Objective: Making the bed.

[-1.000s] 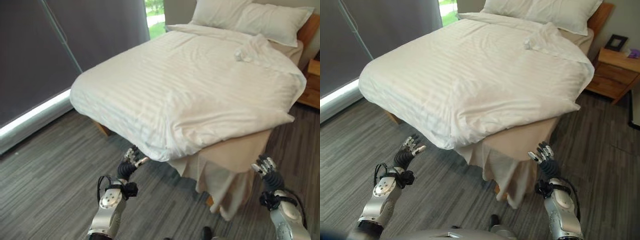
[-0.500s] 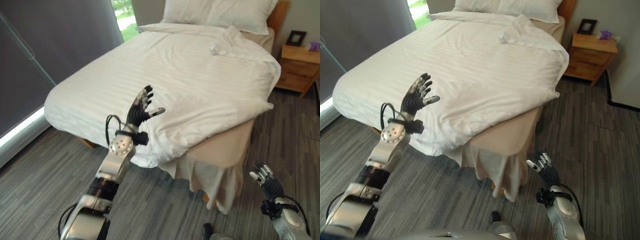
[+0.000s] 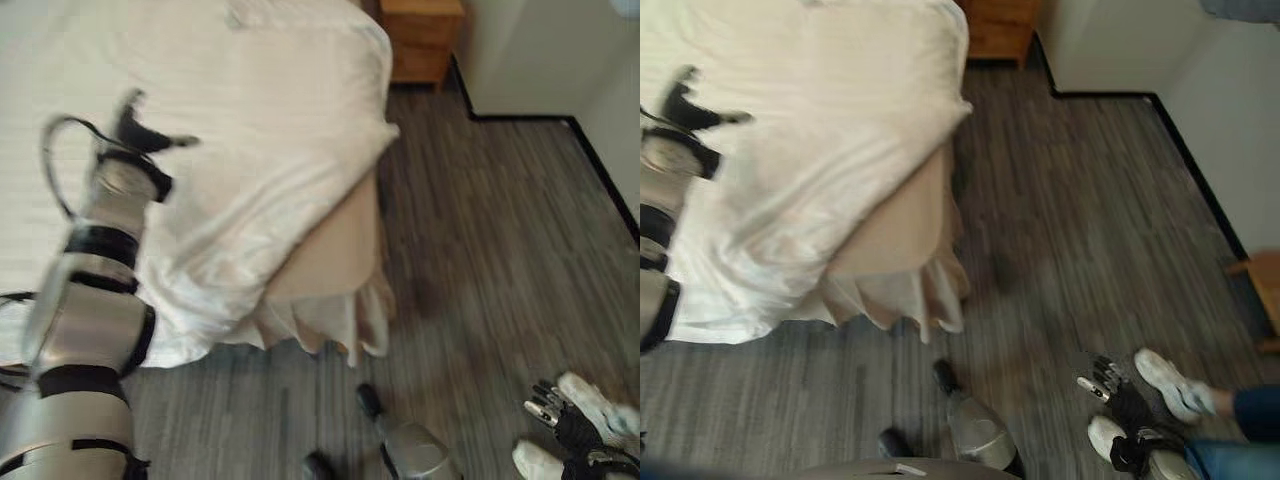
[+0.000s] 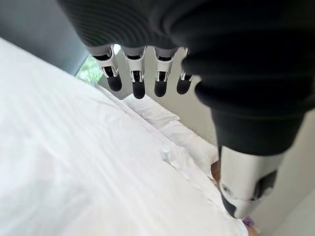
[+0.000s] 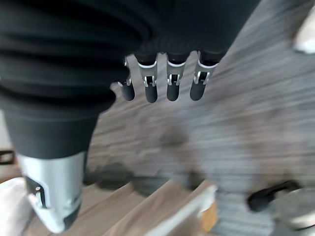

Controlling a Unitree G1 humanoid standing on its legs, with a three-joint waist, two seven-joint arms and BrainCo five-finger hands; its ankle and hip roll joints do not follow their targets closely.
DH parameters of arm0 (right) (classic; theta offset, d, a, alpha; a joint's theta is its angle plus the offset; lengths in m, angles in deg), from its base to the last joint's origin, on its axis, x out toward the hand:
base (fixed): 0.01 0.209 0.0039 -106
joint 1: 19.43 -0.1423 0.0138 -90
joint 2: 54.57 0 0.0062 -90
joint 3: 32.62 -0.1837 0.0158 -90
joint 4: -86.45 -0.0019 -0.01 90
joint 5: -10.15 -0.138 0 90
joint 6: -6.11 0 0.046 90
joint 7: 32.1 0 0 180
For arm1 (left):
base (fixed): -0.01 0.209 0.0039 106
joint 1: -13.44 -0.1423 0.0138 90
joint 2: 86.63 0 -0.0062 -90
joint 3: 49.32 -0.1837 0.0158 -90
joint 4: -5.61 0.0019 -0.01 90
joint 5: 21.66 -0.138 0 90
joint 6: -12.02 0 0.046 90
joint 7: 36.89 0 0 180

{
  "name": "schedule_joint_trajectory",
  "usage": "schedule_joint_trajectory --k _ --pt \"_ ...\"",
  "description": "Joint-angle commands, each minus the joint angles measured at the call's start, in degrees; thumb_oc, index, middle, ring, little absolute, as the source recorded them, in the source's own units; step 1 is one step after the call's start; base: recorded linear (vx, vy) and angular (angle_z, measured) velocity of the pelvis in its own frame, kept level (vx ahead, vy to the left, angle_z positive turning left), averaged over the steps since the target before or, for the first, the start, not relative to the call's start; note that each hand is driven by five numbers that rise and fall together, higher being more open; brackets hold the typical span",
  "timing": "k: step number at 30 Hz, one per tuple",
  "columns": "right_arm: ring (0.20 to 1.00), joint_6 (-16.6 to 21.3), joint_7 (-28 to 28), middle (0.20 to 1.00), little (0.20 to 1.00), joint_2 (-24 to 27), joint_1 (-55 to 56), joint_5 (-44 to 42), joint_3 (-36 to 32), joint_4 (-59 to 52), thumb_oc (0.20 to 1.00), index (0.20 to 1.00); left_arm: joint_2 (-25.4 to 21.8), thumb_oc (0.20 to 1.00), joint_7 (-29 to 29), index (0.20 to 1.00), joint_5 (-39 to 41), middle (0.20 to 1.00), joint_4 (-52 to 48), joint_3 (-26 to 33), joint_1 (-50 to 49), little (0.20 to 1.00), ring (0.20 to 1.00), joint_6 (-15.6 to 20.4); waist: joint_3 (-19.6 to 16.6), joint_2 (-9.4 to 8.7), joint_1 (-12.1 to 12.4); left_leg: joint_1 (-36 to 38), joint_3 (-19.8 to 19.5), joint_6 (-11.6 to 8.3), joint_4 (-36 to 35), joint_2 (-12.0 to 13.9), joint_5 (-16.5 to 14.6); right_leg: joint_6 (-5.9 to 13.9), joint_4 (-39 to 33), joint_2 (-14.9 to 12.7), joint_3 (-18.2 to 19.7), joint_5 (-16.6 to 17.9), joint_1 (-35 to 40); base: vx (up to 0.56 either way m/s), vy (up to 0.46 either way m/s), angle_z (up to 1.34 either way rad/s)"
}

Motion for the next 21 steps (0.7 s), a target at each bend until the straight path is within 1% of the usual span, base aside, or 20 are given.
schedule_joint_trajectory --k 1,3,4,6,8,10,11,13,14,15,18,19,20,21 --pt "1.0 3.9 -1.4 1.0 1.0 1.8 -6.0 -4.8 0.0 -1.8 1.0 1.0 -0.8 1.0 -4.2 1.0 -8.5 1.0 -1.9 -2.3 1.9 1.0 1.0 -0.4 -0.8 -1.21 4.6 2.7 -3.5 -3.56 0.8 3.6 3.7 6.71 0.7 -1.7 -1.4 0.1 1.1 0.0 0.021 -0.09" --pt "1.0 4.5 -1.6 1.0 1.0 2.1 -6.9 -5.4 1.3 -2.0 1.0 1.0 -1.6 1.0 -4.8 1.0 -10.5 1.0 -1.3 -3.6 3.4 1.0 1.0 -1.0 0.1 -1.89 4.9 1.8 -3.4 -3.52 0.8 3.8 3.8 6.69 0.7 -1.6 -1.5 0.3 0.2 -0.03 0.008 0.0" --pt "1.0 5.3 -1.4 1.0 1.0 2.7 -7.9 -5.9 2.4 -2.5 1.0 1.0 -1.6 1.0 -5.2 1.0 -11.5 1.0 -1.4 -4.8 4.5 1.0 1.0 -1.2 1.4 -2.62 5.2 0.5 -3.7 -3.42 0.8 3.8 4.0 6.68 0.7 -1.6 -1.6 0.6 -1.0 -0.07 -0.004 0.04" --pt "1.0 6.0 -1.1 1.0 1.0 2.9 -9.2 -6.4 3.7 -2.4 1.0 1.0 -2.1 1.0 -5.6 1.0 -13.4 1.0 -0.8 -6.5 5.9 1.0 1.0 -1.4 2.3 -3.27 5.4 -0.7 -4.3 -3.3 0.8 3.9 4.3 6.71 0.7 -1.6 -1.8 0.9 -2.1 -0.07 -0.013 0.06" --pt "1.0 6.5 -1.1 1.0 1.0 3.1 -10.4 -6.6 5.2 -2.9 1.0 1.0 -2.6 1.0 -5.9 1.0 -15.1 1.0 0.1 -7.6 6.5 1.0 1.0 -2.1 3.5 -4.49 5.4 -1.9 -4.3 -3.2 0.8 4.1 4.4 6.9 0.7 -1.3 -1.7 1.6 -3.4 -0.07 -0.032 0.17" --pt "1.0 7.2 -1.1 1.0 1.0 3.3 -10.1 -6.8 5.8 -4.1 1.0 1.0 -3.2 1.0 -5.9 1.0 -16.1 1.0 1.4 -8.8 7.6 1.0 1.0 -2.7 4.6 -5.89 5.6 -3.4 -4.3 -3.1 0.8 4.5 4.8 6.84 0.7 -1.0 -1.7 2.1 -4.9 -0.05 -0.044 0.0" --pt "1.0 7.2 -1.1 1.0 1.0 3.3 -10.1 -6.8 5.8 -4.1 1.0 1.0 -3.2 1.0 -5.9 1.0 -16.1 1.0 1.5 -8.9 7.7 1.0 1.0 -2.7 4.6 -5.9 5.6 -3.4 -4.3 -3.09 0.8 4.5 4.8 6.83 0.7 -1.0 -1.7 2.1 -5.0 -0.05 -0.039 -0.05" --pt "1.0 7.7 -1.0 1.0 1.0 3.5 -10.5 -6.7 6.8 -4.0 1.0 1.0 -3.5 1.0 -5.9 1.0 -16.1 1.0 1.9 -9.7 8.9 1.0 1.0 -3.0 5.7 -7.01 5.5 -5.2 -4.8 -2.89 0.8 4.5 5.2 6.8 0.7 -0.8 -1.7 2.5 -6.3 -0.08 -0.041 -0.01" --pt "1.0 8.1 -0.2 1.0 1.0 3.4 -11.2 -6.4 7.6 -3.5 1.0 1.0 -3.4 1.0 -5.7 1.0 -16.1 1.0 2.2 -10.6 9.7 1.0 1.0 -3.2 6.6 -8.14 5.5 -6.8 -5.2 -2.67 0.8 4.5 5.7 6.75 0.7 -0.3 -1.6 3.1 -7.6 -0.09 -0.068 0.01" --pt "1.0 8.2 0.0 1.0 1.0 3.1 -11.6 -6.5 8.0 -3.5 1.0 1.0 -3.5 1.0 -5.6 1.0 -16.3 1.0 2.3 -11.3 10.0 1.0 1.0 -3.2 6.9 -8.6 5.5 -7.4 -5.6 -2.56 0.8 4.5 5.8 6.73 0.7 -0.2 -1.7 3.2 -8.1 -0.06 -0.061 0.0" --pt "1.0 8.4 0.1 1.0 1.0 2.4 -11.8 -6.9 8.6 -4.0 1.0 1.0 -2.8 1.0 -4.8 1.0 -16.6 1.0 2.3 -12.3 9.9 1.0 1.0 -3.1 7.6 -9.05 5.7 -8.7 -6.5 -2.33 0.9 4.5 5.9 6.66 0.7 -0.3 -2.0 3.4 -8.7 -0.02 -0.04 0.02" --pt "1.0 8.4 0.2 1.0 1.0 2.0 -12.0 -7.0 9.1 -3.8 1.0 1.0 -2.0 1.0 -3.8 1.0 -16.8 1.0 2.9 -12.6 9.6 1.0 1.0 -3.1 7.9 -9.06 5.8 -9.1 -7.0 -2.25 1.0 4.5 5.9 6.6 0.7 -0.5 -2.0 3.4 -8.9 -0.02 -0.014 0.06" --pt "1.0 8.4 0.6 1.0 1.0 1.4 -12.7 -6.6 10.2 -3.0 1.0 1.0 -0.2 1.0 -2.8 1.0 -16.9 1.0 3.3 -12.7 9.0 1.0 1.0 -3.0 8.4 -9.02 5.9 -9.2 -7.4 -2.14 0.9 4.3 5.8 6.52 0.7 -0.6 -2.2 3.3 -9.1 -0.02 -0.005 0.09" --pt "1.0 8.5 0.6 1.0 1.0 1.4 -12.7 -6.6 10.2 -3.0 1.0 1.0 -0.2 1.0 -2.8 1.0 -16.9 1.0 3.3 -12.7 9.0 1.0 1.0 -3.0 8.4 -9.02 5.9 -9.3 -7.4 -2.14 0.9 4.3 5.8 6.52 0.7 -0.7 -2.2 3.3 -9.1 -0.02 0.014 0.15"
